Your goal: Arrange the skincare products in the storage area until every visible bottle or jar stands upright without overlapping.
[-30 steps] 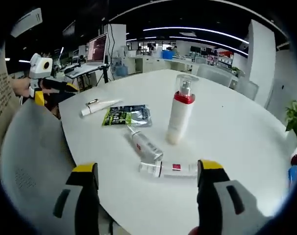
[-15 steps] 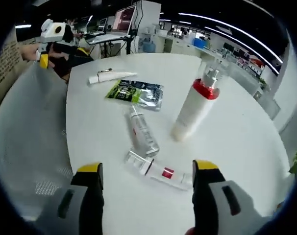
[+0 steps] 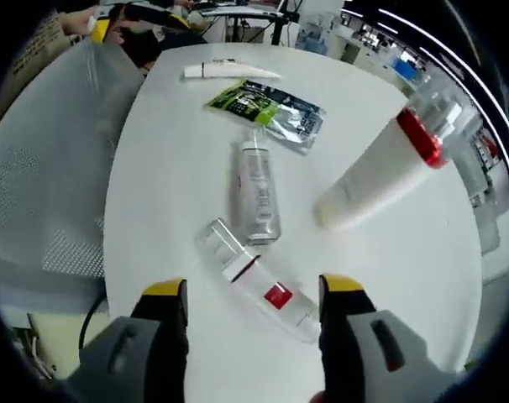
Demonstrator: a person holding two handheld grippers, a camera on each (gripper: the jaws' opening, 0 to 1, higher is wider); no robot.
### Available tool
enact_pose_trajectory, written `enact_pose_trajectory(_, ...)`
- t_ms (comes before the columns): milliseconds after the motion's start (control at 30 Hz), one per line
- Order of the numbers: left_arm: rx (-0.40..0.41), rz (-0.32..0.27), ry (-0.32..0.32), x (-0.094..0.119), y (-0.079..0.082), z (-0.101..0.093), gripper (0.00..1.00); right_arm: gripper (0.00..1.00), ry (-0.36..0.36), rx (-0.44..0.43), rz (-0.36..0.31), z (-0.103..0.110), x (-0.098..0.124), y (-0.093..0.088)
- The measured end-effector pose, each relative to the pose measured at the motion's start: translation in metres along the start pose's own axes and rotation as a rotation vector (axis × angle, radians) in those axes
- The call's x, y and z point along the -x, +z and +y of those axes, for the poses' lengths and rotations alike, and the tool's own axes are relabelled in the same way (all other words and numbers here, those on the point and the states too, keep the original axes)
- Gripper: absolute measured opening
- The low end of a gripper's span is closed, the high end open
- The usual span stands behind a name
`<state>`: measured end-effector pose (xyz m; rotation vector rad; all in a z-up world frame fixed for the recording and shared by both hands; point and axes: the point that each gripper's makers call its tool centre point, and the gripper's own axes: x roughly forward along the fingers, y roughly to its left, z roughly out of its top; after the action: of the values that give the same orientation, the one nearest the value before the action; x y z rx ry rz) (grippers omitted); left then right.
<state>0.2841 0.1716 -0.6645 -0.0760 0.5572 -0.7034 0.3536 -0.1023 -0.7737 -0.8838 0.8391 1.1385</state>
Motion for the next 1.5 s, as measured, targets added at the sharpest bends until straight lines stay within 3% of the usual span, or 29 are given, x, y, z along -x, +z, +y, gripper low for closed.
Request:
enact_pose_trajectory(433, 0.003, 0.008, 0.006, 0.000, -0.002, 0.001, 0.91, 0.48, 0.060, -0.008, 0.007, 0.005, -0.005, -0.002)
enact_pose_trajectory(767, 0.001, 0.017, -0.004, -0.001, -0.004, -0.001, 0.90, 0.22, 0.121, 0.002, 0.011, 0.019, -0.005, -0.001)
enact_pose_trajectory(1233, 0.001, 0.011, -0.018, -0.002, -0.003, -0.004, 0.90, 0.20, 0.066, -0.017, 0.017, 0.017, -0.004, -0.002)
enact_pose_trajectory(1500, -0.006, 0.009, -0.029, -0.002, -0.002, -0.007, 0.89, 0.19, -0.012, -0.132, -0.021, 0.013, -0.003, -0.002)
